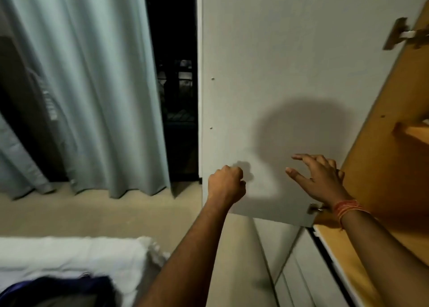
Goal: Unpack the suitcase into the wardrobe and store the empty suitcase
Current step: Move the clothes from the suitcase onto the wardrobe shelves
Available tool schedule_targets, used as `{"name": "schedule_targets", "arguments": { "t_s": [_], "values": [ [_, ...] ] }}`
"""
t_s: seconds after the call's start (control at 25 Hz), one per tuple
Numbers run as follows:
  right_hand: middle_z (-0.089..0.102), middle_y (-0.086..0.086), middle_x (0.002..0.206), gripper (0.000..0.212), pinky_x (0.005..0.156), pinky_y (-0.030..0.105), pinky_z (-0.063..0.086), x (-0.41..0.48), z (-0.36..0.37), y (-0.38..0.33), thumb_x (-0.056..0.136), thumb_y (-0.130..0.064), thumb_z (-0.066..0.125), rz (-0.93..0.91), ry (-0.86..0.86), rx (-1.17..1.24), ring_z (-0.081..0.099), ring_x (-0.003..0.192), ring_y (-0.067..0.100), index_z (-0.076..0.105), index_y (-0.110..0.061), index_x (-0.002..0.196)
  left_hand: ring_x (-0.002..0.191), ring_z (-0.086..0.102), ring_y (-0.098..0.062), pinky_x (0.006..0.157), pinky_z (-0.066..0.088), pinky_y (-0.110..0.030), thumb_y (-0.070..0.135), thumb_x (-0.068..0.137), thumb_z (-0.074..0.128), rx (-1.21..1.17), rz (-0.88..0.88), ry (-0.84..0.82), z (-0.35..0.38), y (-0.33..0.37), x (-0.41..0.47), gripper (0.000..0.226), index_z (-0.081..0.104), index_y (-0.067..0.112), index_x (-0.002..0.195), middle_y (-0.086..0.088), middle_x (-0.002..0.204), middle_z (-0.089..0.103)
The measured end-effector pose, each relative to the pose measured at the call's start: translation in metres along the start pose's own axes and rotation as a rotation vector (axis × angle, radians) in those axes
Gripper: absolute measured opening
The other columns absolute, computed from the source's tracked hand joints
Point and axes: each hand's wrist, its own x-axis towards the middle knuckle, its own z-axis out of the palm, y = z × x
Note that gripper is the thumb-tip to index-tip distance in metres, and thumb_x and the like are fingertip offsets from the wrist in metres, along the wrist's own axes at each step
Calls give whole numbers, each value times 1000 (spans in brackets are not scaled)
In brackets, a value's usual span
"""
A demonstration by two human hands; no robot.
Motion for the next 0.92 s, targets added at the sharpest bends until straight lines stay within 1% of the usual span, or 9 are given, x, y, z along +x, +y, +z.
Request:
{"name": "schedule_targets", "arguments": {
  "t_s": [0.12, 0.28, 0.44, 0.52, 0.6, 0.68, 0.8, 0.84, 0.92],
  "values": [
    [47, 1, 134, 43, 95, 39, 29, -10, 51, -47, 84, -55, 59, -97, -115, 28, 35, 125, 28, 54, -40, 124, 93, 63, -31, 74, 49, -33, 28, 90, 53, -19, -158, 16, 8, -60, -31, 23, 67, 18, 105, -8, 104, 65],
    [49, -1, 131, 33, 96, 38, 29, -43, 133, -106, 86, -47, 61, -222, -354, 76, 37, 126, 25, 59, -38, 118, 87, 64, -26, 75, 53, -33, 31, 89, 55, -110, -406, -22, 40, -136, -92, 23, 67, 19, 104, -5, 101, 67],
    [56, -2, 120, 21, 91, 38, 35, -94, 214, -156, 85, -42, 64, -308, -636, 156, 49, 118, 23, 64, -37, 105, 90, 62, -31, 73, 48, -33, 30, 86, 50, -205, -729, -47, 75, -188, -175, 20, 65, 18, 91, -8, 94, 67],
    [58, -2, 116, 18, 89, 37, 39, -119, 245, -177, 83, -40, 65, -334, -752, 189, 54, 113, 23, 65, -37, 101, 91, 62, -34, 71, 50, -36, 29, 84, 52, -235, -869, -104, 88, -206, -215, 20, 65, 15, 88, -13, 92, 67],
    [60, -2, 113, 17, 88, 35, 42, -134, 279, -202, 83, -36, 66, -410, -860, 216, 56, 111, 22, 67, -35, 100, 87, 62, -35, 71, 52, -41, 28, 81, 54, -274, -1040, -113, 93, -232, -246, 20, 64, 11, 84, -16, 90, 66],
    [62, -4, 113, 17, 87, 31, 41, -138, 307, -230, 84, -32, 65, -511, -968, 213, 56, 110, 20, 67, -32, 101, 83, 62, -32, 69, 51, -40, 29, 81, 55, -272, -1216, -66, 90, -261, -269, 18, 63, 14, 78, -15, 90, 67],
    [64, -3, 108, 19, 80, 24, 38, -130, 335, -267, 84, -32, 65, -639, -1054, 229, 58, 108, 18, 67, -30, 103, 86, 62, -35, 71, 51, -37, 29, 86, 52, -217, -1359, -27, 79, -285, -284, 22, 62, 9, 86, -15, 94, 65],
    [63, -2, 107, 21, 82, 26, 41, -125, 344, -279, 83, -36, 65, -694, -1080, 227, 58, 107, 19, 67, -31, 103, 88, 62, -36, 71, 51, -37, 27, 87, 50, -185, -1382, -31, 76, -292, -282, 23, 62, 8, 89, -15, 95, 63],
    [60, -1, 108, 27, 90, 32, 43, -121, 359, -305, 81, -44, 66, -809, -1158, 206, 56, 108, 20, 63, -34, 106, 86, 61, -38, 69, 51, -39, 25, 87, 48, -159, -1429, 12, 73, -302, -277, 22, 60, 7, 85, -16, 91, 63]
  ]
}}
